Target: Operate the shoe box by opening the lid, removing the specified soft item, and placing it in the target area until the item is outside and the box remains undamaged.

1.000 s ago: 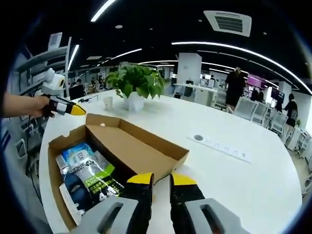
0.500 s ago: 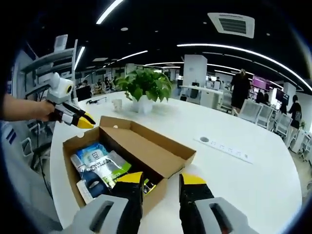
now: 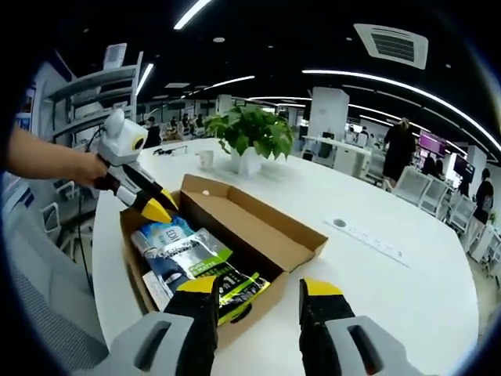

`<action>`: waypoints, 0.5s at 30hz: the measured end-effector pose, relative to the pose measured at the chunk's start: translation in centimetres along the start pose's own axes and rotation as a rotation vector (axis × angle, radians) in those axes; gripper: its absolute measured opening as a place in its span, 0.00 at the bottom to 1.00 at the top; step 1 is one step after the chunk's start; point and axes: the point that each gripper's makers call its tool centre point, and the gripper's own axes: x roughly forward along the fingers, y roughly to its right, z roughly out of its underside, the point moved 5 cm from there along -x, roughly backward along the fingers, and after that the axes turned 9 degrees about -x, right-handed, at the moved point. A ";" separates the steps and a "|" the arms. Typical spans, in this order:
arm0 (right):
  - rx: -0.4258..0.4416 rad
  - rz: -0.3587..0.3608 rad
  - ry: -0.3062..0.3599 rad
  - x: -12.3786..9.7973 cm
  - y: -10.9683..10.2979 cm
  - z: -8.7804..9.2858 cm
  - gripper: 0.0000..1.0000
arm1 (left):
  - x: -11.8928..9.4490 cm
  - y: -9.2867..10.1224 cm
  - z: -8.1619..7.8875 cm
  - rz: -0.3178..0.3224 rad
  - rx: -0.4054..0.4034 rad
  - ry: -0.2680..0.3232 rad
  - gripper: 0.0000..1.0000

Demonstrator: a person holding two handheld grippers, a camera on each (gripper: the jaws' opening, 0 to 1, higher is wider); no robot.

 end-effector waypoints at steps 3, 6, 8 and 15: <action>-0.031 -0.003 -0.007 -0.2 -0.3 0.2 0.42 | 0.4 0.3 0.3 0.022 -0.042 -0.008 0.27; -0.074 -0.009 -0.022 -0.3 -0.7 0.4 0.44 | 0.7 0.4 0.5 0.029 -0.079 -0.014 0.28; -0.093 -0.011 -0.028 -0.3 -0.8 0.5 0.45 | 0.9 0.6 0.7 0.042 -0.112 -0.028 0.29; -0.139 -0.024 -0.031 -0.4 -1.5 0.5 0.47 | 1.9 1.3 1.4 0.088 -0.191 -0.076 0.32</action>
